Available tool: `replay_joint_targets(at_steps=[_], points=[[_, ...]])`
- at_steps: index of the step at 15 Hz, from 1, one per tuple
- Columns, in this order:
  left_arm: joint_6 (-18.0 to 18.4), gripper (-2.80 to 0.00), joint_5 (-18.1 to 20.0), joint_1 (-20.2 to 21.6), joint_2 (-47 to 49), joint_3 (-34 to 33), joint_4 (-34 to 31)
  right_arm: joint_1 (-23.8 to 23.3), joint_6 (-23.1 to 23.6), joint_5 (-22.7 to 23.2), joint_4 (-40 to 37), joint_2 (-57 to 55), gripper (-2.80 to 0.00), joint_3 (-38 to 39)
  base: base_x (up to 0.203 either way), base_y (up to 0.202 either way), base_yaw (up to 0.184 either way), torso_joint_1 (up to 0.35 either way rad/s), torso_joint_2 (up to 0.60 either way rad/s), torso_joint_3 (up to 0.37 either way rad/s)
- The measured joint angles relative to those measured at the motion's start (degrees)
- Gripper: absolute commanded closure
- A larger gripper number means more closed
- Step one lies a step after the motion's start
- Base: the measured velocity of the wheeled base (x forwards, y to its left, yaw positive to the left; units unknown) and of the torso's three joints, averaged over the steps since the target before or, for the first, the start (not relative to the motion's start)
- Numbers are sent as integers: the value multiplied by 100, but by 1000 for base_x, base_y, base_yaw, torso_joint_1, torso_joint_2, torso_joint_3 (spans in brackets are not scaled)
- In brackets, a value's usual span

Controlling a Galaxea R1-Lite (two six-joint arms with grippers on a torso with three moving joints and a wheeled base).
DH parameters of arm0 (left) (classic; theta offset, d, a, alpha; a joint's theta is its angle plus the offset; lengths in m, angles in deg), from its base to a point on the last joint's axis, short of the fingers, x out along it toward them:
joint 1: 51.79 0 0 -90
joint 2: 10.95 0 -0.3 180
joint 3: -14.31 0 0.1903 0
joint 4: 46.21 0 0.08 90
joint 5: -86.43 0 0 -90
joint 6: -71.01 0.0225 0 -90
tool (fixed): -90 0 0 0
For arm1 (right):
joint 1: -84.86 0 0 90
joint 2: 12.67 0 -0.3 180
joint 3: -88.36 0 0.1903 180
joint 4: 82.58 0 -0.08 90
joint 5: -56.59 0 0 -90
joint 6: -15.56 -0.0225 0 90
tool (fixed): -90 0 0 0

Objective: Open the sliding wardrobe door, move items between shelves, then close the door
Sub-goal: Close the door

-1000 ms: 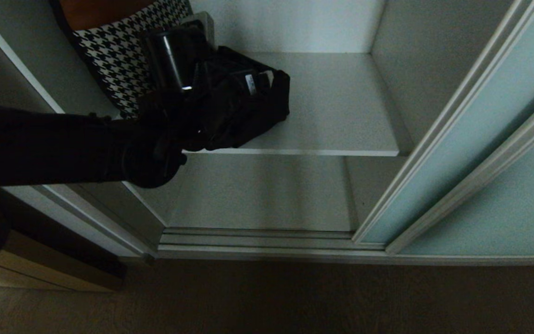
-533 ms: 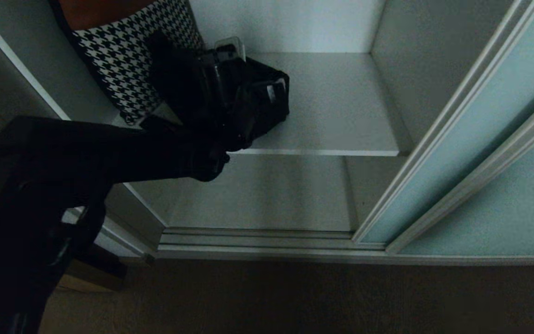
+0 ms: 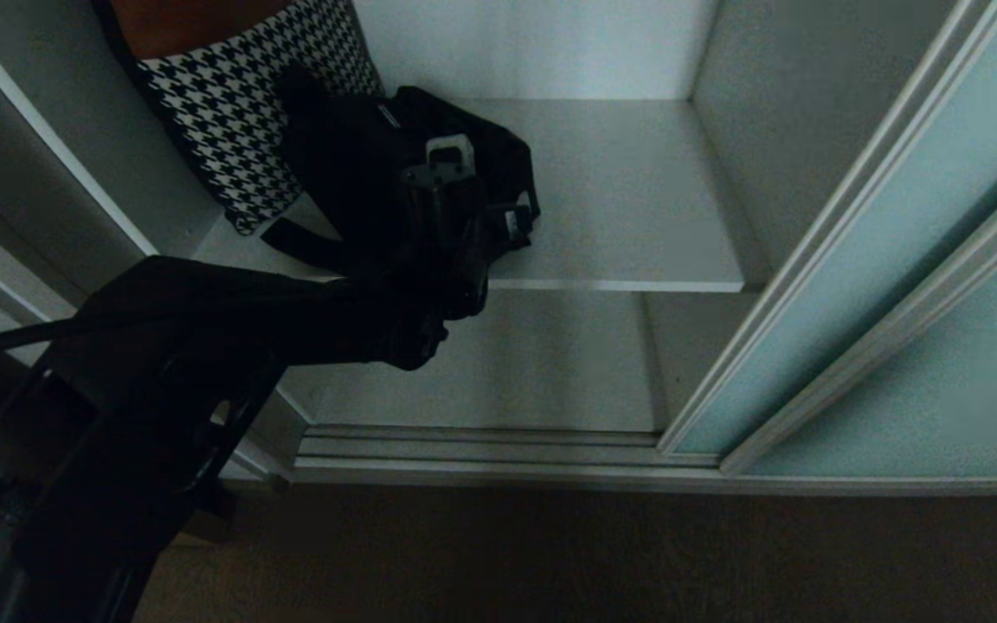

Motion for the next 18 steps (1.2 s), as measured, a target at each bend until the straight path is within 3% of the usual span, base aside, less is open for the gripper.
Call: replay_joint_targets(at_steps=[8,12,15,18], points=[[128,-280,52,6,336,433,97,0,-2,0,0,0,0,0,0,0,0,0,0,0],[698,-280,-15,-68,463,475,1023,-6,1,0,-1,0,0,0,0,0,0,0,0,0],[1514,-280,-129,-259,316,485,2062,-6,4,0,0,0,0,0,0,0,0,0,0,0],[1712,-280,-288,-305,-110,463,2081,0,3,-1,-2,0,0,0,0,0,0,0,0,0]])
